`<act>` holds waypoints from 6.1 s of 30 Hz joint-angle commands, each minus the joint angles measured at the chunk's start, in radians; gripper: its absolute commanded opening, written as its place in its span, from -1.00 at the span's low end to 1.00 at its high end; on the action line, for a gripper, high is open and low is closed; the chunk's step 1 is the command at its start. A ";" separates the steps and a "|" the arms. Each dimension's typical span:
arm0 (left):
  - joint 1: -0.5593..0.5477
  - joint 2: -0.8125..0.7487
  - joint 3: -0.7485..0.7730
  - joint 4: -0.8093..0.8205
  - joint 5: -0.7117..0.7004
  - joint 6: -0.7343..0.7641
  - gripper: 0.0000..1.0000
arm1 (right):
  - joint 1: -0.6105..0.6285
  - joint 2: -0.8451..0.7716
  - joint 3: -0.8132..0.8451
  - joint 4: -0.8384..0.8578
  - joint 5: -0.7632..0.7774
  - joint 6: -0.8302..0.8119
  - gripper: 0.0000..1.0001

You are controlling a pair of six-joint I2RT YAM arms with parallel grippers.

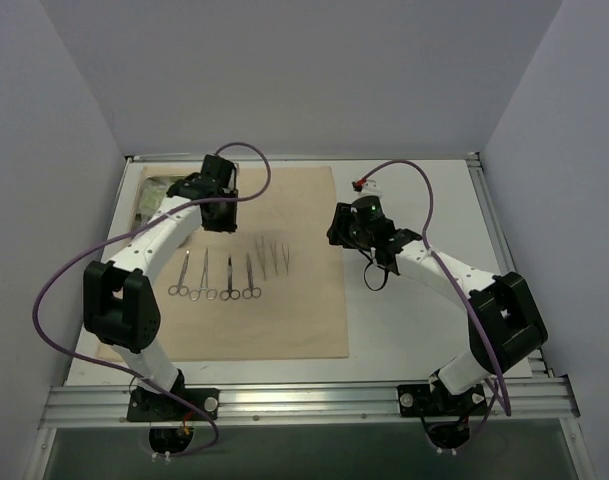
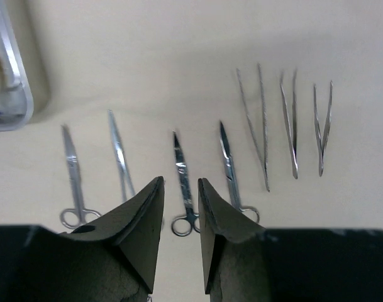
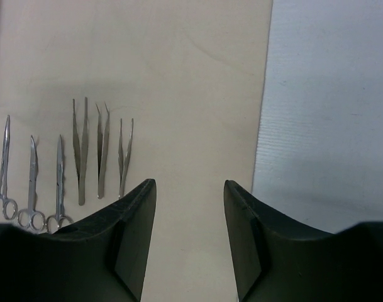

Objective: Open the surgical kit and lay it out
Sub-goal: Pick up the medical item from the container, then place the medical item in the surgical kit, then pick up the medical item from the container, then place the medical item in the surgical kit.

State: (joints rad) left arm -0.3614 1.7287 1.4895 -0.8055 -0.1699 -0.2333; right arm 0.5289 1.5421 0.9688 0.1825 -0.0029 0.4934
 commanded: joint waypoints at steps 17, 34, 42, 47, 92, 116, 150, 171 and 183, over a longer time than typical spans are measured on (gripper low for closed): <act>0.556 0.070 0.164 0.043 0.093 0.391 -0.20 | -0.015 0.030 0.064 0.017 -0.035 -0.104 -0.12; 0.558 0.548 0.476 -0.009 0.107 0.335 -0.12 | -0.024 0.208 0.165 0.008 -0.091 -0.127 -0.14; 0.558 0.549 0.436 0.026 0.098 0.342 -0.88 | -0.024 0.185 0.186 -0.021 -0.065 -0.142 -0.14; 0.558 0.476 0.413 0.043 0.125 0.338 -0.95 | -0.024 0.154 0.183 -0.031 -0.042 -0.144 -0.13; 0.018 0.784 1.023 -0.046 0.147 -0.118 -0.95 | -0.170 -0.086 0.036 -0.015 -0.068 -0.085 0.11; 0.058 0.539 0.881 -0.063 0.158 -0.051 0.24 | -0.170 -0.077 -0.010 0.029 -0.095 -0.056 0.10; 0.481 0.720 0.784 -0.015 0.124 0.255 -0.73 | -0.170 -0.045 0.004 0.002 -0.092 -0.082 0.09; 0.483 0.393 0.628 0.002 0.133 0.275 -0.95 | -0.168 -0.089 -0.030 -0.003 -0.078 -0.067 0.09; 0.478 0.247 0.554 0.002 0.222 0.246 -0.95 | -0.167 -0.096 -0.048 0.009 -0.078 -0.050 0.09</act>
State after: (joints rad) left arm 0.1131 2.0895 2.0476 -0.8280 -0.0093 0.0269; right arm 0.3653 1.4940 0.9375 0.1890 -0.1009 0.4236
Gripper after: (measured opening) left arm 0.037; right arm 0.546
